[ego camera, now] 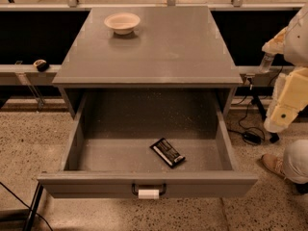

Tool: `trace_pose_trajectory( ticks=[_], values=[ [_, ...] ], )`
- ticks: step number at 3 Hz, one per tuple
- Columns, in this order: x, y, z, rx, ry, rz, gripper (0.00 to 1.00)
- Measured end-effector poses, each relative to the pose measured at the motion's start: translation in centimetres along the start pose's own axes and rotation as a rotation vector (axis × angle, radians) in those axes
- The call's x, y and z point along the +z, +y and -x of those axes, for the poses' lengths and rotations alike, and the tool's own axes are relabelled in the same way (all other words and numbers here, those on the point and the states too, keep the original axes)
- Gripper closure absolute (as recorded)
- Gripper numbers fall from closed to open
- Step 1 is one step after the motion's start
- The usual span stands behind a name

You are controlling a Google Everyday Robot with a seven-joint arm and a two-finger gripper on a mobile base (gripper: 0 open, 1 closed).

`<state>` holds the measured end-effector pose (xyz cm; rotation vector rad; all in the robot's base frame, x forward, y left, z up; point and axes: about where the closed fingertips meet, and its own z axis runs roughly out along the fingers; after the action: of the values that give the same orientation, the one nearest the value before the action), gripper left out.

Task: Pick rxbar chocolate from top drawer and place on counter

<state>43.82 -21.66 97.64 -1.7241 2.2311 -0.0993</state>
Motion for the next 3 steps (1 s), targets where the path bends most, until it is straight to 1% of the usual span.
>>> trace_pose_trajectory(
  ticks=[1, 2, 3],
  values=[
    [0.0, 0.0, 0.0, 0.0, 0.0, 0.0, 0.0],
    [5.3, -0.1, 1.6, 0.015, -0.02, 0.05, 0.0],
    [14.9, 2.1, 5.2, -0.006, -0.08, 0.1, 0.0]
  ],
)
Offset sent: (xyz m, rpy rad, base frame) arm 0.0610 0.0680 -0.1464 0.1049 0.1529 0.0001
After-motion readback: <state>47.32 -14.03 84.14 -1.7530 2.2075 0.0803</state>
